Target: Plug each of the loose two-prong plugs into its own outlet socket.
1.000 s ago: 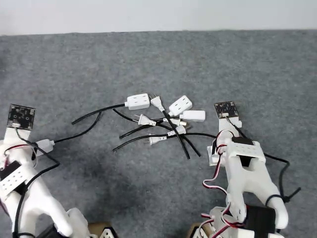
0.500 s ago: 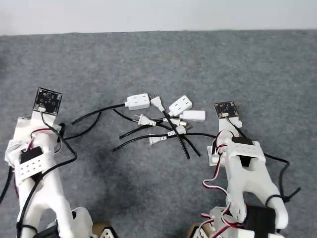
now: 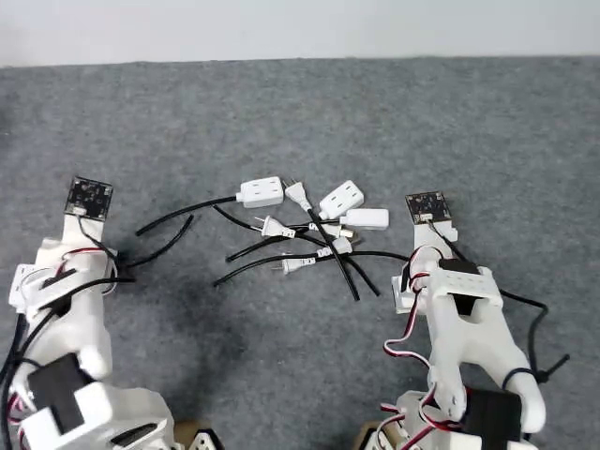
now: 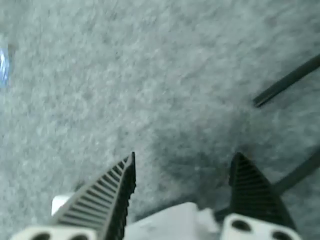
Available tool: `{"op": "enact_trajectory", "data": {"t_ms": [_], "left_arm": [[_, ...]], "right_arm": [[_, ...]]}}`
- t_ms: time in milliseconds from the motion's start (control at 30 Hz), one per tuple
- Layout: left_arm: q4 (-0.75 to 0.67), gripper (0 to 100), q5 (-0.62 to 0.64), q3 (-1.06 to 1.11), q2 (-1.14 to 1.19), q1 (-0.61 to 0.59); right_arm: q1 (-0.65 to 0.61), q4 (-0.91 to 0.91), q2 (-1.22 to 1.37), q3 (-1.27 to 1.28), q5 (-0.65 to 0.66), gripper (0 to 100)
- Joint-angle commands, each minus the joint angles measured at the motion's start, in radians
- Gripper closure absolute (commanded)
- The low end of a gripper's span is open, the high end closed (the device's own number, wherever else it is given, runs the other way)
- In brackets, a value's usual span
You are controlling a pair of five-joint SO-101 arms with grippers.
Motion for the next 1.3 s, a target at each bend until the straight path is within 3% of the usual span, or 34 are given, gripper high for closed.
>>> {"op": "enact_trajectory", "data": {"t_ms": [0,333,500,633,800,900,1000,1267], "left_arm": [[-0.02,73,-0.086,-0.039,0.005,-0.075],[-0.014,73,-0.278,-0.016,0.005,-0.267],[0.017,73,-0.226,-0.065,-0.049,-0.287],[0.227,73,-0.135,-0.088,-0.224,-0.209],[0.554,73,-0.132,-0.082,-0.46,-0.035],[0.675,73,-0.135,-0.082,-0.522,0.046],[0.654,73,-0.141,-0.065,-0.485,0.071],[0.608,73,-0.307,-0.059,-0.241,0.064]], "right_arm": [[-0.015,-0.015,-0.001,-0.034,0.014,66.0],[-0.015,-0.016,-0.001,-0.034,0.014,66.0],[-0.015,-0.016,-0.001,-0.034,0.014,66.0],[-0.015,-0.016,-0.001,-0.034,0.014,66.0],[-0.015,-0.016,-0.001,-0.034,0.014,66.0],[-0.015,-0.016,-0.001,-0.034,0.014,66.0],[-0.015,-0.015,-0.001,-0.034,0.014,66.0],[-0.015,-0.013,-0.001,-0.034,0.014,66.0]]}}
